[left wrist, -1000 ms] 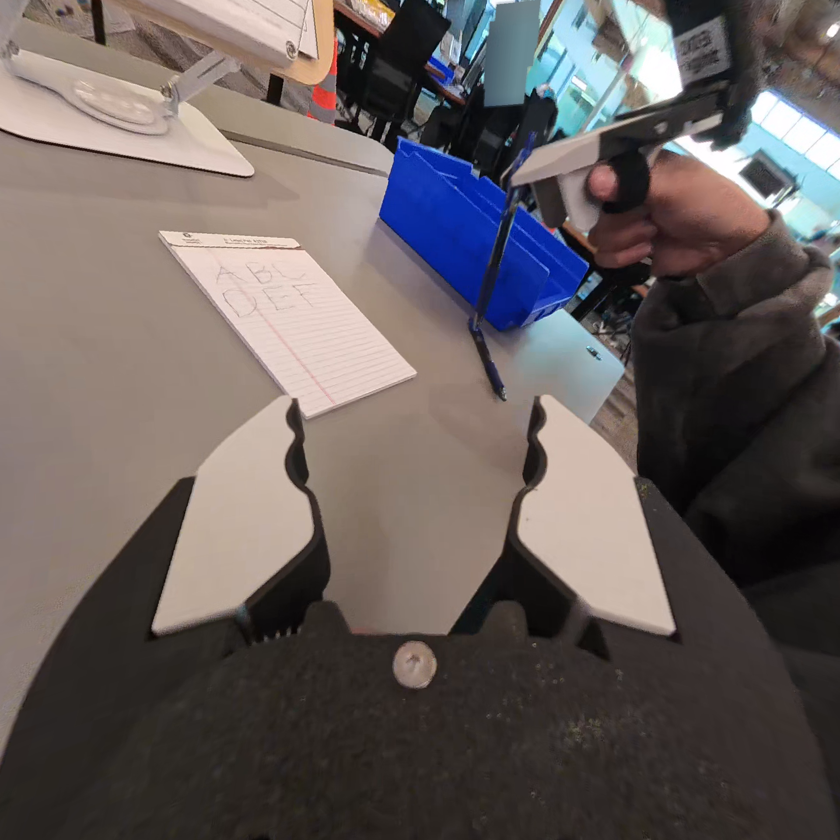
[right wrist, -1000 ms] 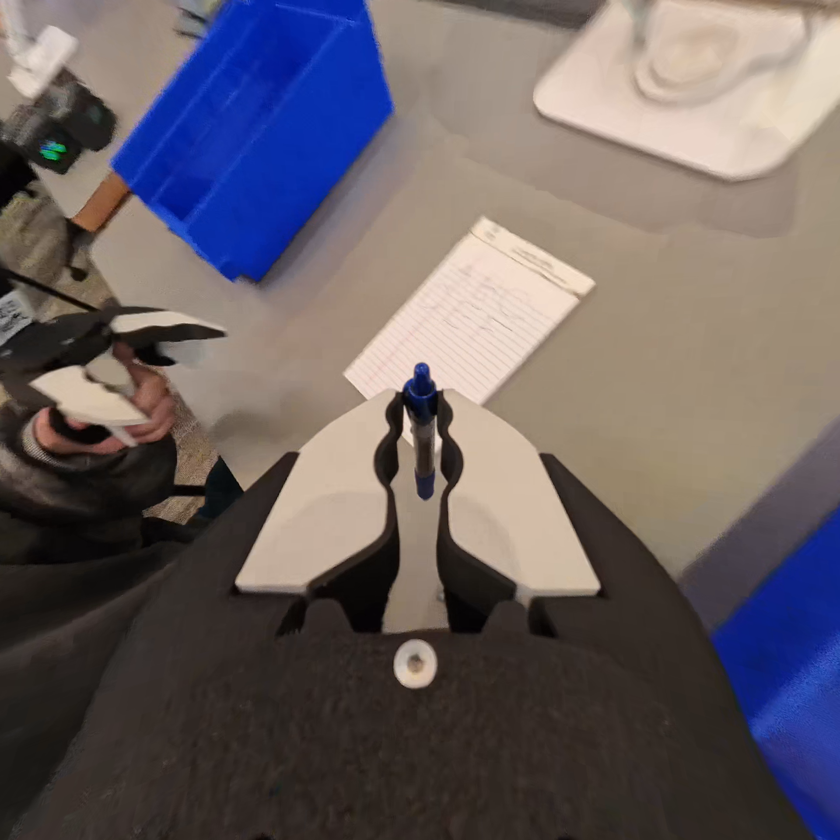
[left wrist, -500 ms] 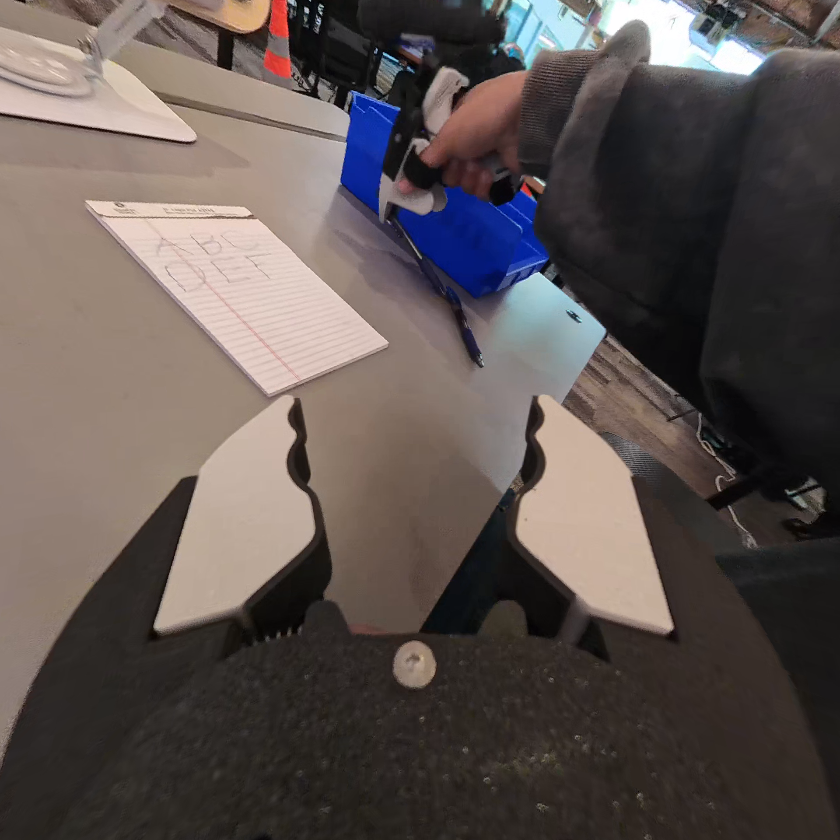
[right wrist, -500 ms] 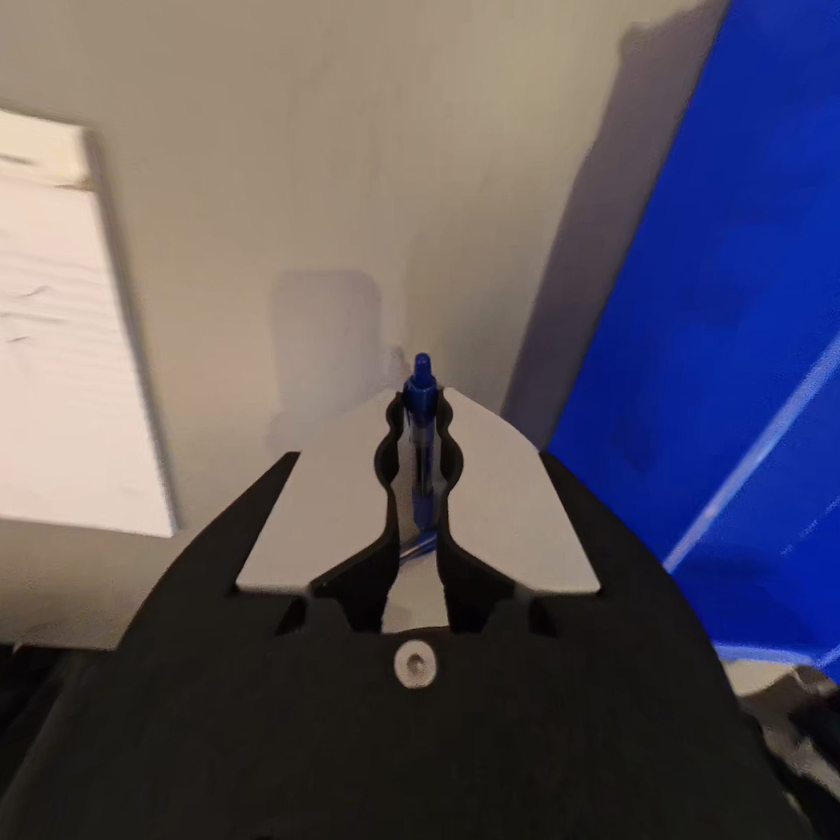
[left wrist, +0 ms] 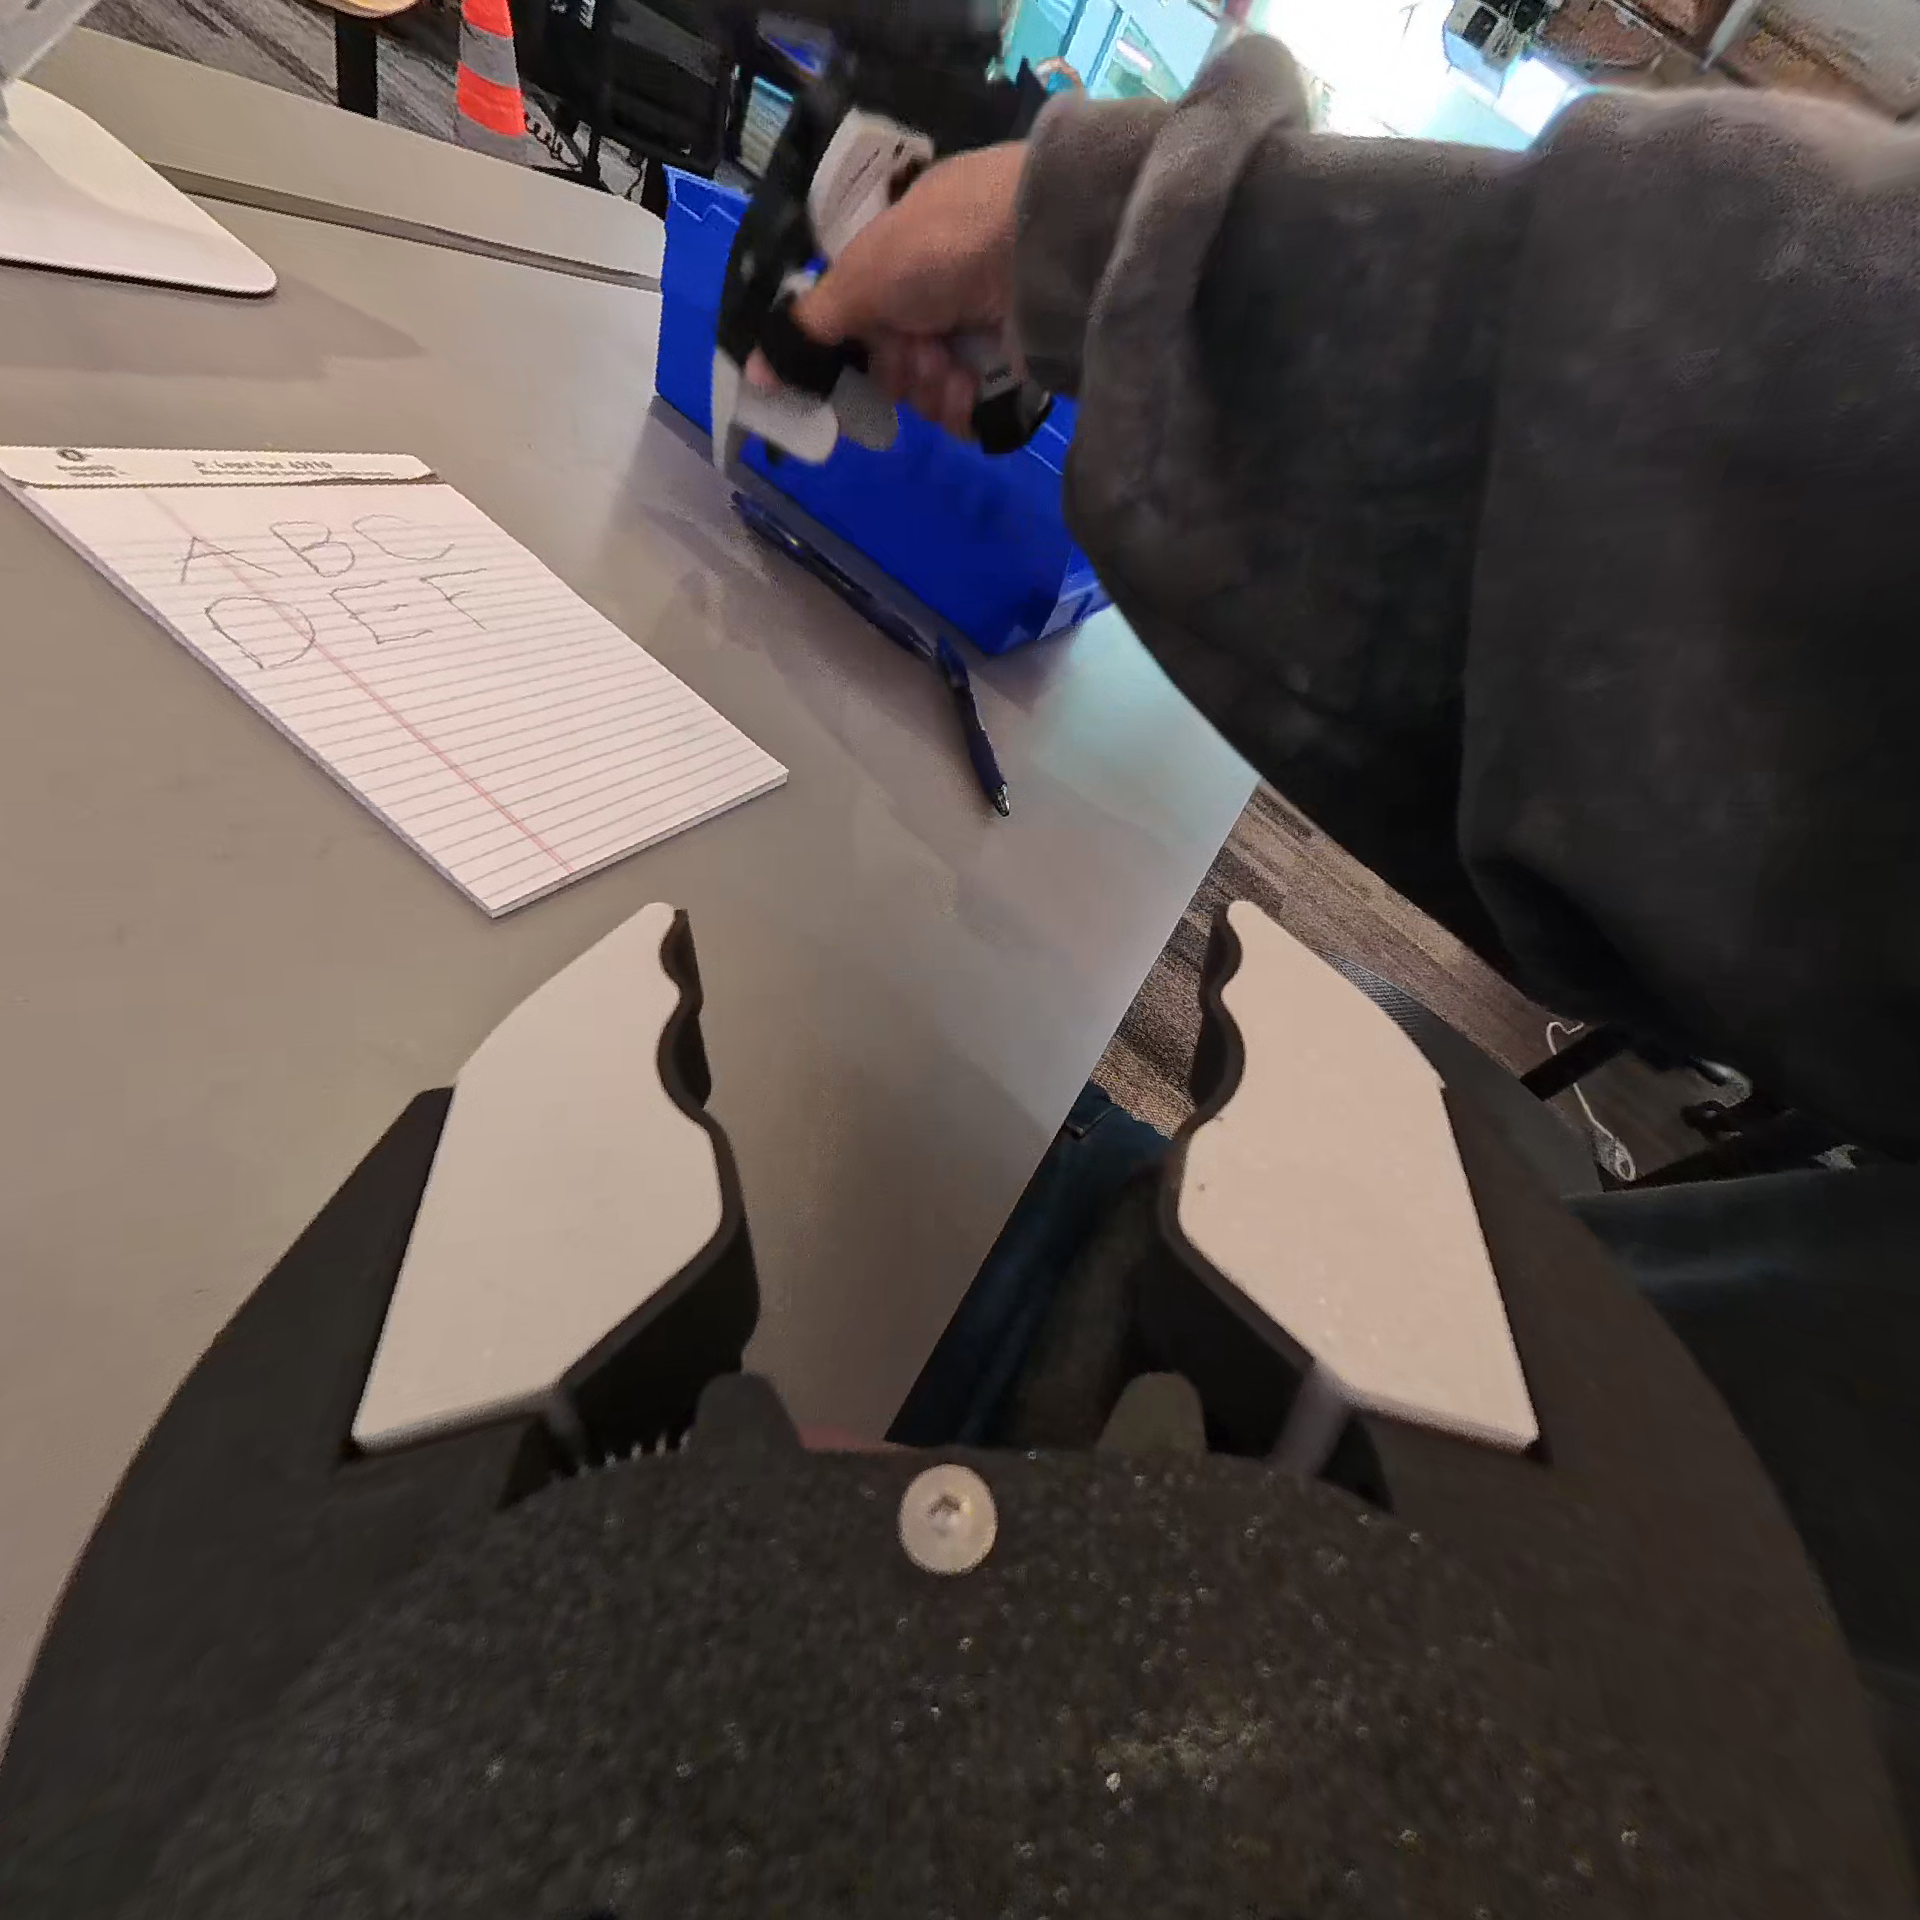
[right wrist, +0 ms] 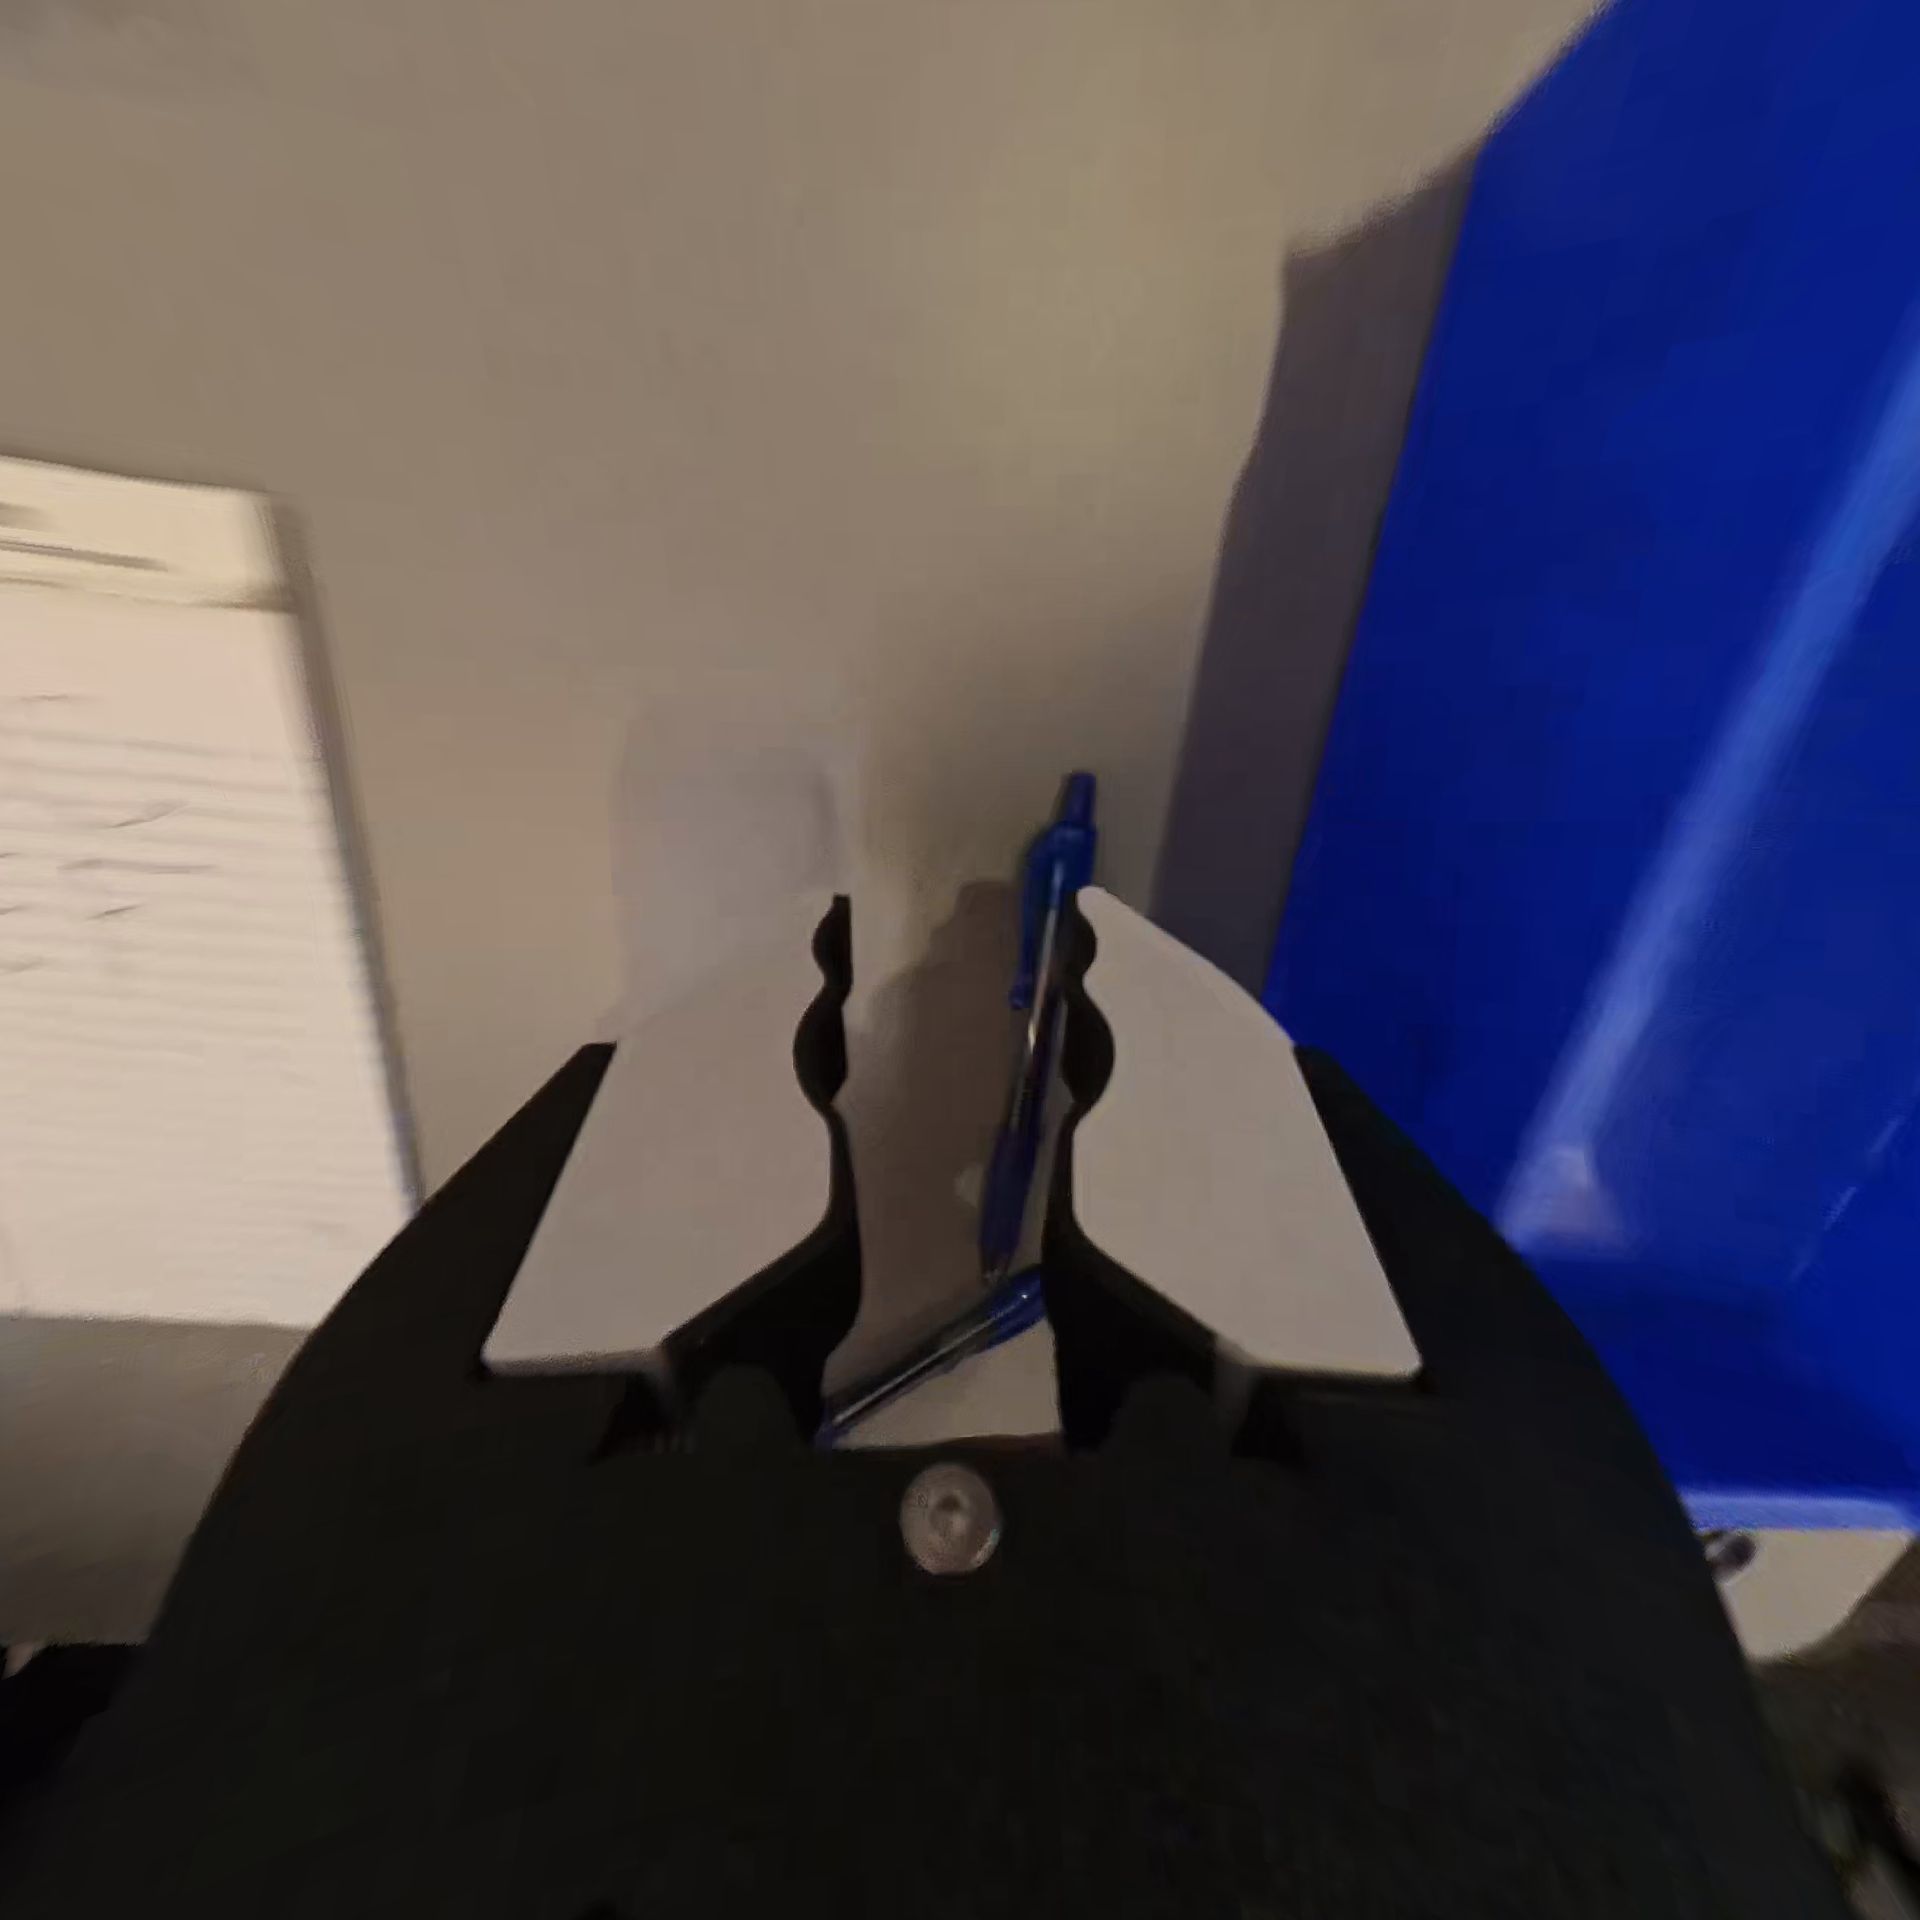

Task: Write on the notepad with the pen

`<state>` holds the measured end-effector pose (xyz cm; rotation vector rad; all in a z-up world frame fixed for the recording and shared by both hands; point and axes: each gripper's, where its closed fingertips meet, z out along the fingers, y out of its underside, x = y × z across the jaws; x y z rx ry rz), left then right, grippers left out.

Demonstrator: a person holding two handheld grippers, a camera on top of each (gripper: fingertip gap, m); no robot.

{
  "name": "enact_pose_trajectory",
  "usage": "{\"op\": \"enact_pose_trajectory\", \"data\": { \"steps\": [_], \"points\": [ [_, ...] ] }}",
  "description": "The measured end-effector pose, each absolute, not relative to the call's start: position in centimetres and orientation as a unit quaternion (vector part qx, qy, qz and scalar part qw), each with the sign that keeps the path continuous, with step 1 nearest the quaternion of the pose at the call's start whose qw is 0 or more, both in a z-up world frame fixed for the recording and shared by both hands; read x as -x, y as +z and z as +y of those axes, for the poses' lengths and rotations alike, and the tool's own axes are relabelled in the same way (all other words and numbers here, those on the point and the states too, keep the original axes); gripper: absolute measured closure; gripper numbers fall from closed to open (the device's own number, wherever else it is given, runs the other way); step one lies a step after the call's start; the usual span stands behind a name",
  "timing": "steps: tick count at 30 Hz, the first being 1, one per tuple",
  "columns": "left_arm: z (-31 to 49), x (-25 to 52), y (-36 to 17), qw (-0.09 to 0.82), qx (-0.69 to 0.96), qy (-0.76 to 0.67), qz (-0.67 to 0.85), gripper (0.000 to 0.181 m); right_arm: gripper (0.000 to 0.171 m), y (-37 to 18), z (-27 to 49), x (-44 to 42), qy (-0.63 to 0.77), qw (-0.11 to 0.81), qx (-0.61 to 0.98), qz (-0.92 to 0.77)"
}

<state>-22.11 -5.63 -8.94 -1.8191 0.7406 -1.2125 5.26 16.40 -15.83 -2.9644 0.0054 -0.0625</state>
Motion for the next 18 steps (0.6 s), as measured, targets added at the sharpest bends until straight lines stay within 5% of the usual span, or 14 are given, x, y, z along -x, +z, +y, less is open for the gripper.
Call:
{"op": "enact_pose_trajectory", "data": {
  "steps": [4,8,12,18],
  "points": [
    [-5.5,22.3,-8.9,0.408,0.721,-0.479,0.290,0.090,0.113,-4.3,15.1,-1.9,-0.002,0.277,0.957,-0.088],
    [-5.3,22.4,-8.9,0.408,0.724,-0.477,0.286,0.090,0.113,3.4,6.8,1.0,0.064,0.456,0.884,-0.076],
    [-5.6,22.1,-8.8,0.406,0.723,-0.479,0.287,0.091,0.108,1.0,1.4,0.1,0.104,0.479,0.872,0.003],
    [-5.6,22.3,-9.1,0.405,0.737,-0.455,0.293,0.092,0.105,-7.4,0.7,-3.6,0.112,0.358,0.918,0.125]
  ]
}}
